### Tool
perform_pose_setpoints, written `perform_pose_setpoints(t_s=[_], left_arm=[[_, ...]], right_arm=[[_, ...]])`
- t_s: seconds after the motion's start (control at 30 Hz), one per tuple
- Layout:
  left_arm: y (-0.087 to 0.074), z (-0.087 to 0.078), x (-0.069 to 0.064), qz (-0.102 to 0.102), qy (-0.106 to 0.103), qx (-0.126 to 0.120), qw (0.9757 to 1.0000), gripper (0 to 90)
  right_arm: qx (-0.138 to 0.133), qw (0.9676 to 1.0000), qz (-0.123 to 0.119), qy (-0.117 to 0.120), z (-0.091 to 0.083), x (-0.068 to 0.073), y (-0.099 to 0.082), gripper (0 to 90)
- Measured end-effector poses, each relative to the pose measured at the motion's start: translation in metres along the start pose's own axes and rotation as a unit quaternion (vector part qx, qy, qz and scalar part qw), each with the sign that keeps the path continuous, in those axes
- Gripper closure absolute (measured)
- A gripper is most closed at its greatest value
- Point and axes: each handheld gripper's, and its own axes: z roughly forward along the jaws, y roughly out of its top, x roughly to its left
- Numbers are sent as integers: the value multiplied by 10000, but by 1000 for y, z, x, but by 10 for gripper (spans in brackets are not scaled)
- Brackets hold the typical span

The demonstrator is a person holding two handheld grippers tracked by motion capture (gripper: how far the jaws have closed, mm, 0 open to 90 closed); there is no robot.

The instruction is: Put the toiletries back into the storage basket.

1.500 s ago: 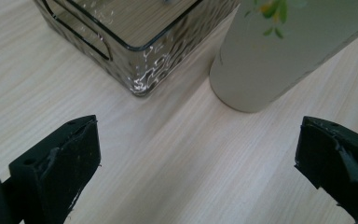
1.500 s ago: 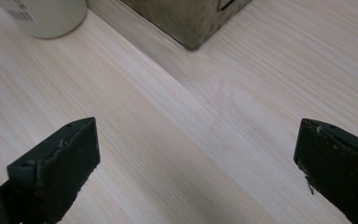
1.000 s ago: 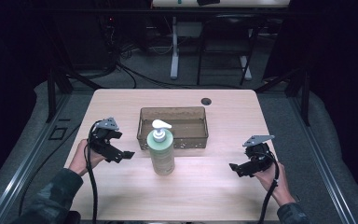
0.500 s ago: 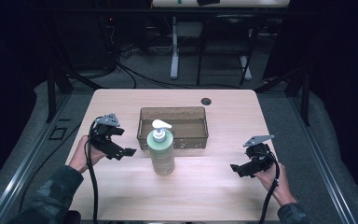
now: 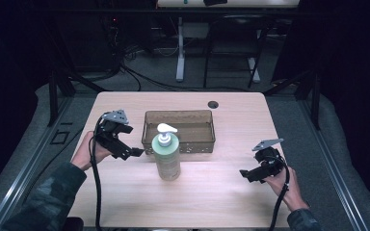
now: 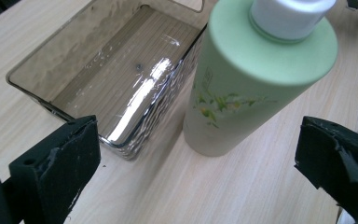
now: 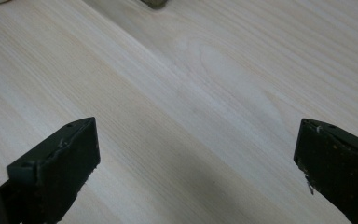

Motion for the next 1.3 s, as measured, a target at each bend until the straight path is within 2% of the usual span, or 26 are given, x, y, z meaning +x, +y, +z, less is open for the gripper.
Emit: perform_pose_setpoints(t_s=[0.5, 1.07, 1.3], left_arm=[[30, 0, -6, 408, -139, 120, 9990, 1], [61, 11, -17, 667, -324, 56, 9972, 3], [75, 14, -22, 857, -415, 137, 9954, 87]], right_arm=[[66, 10000, 13, 11, 3, -3, -2, 0], [139, 9999, 28, 60, 4, -2, -2, 0], [172, 9998, 52, 55, 4, -2, -3, 0]])
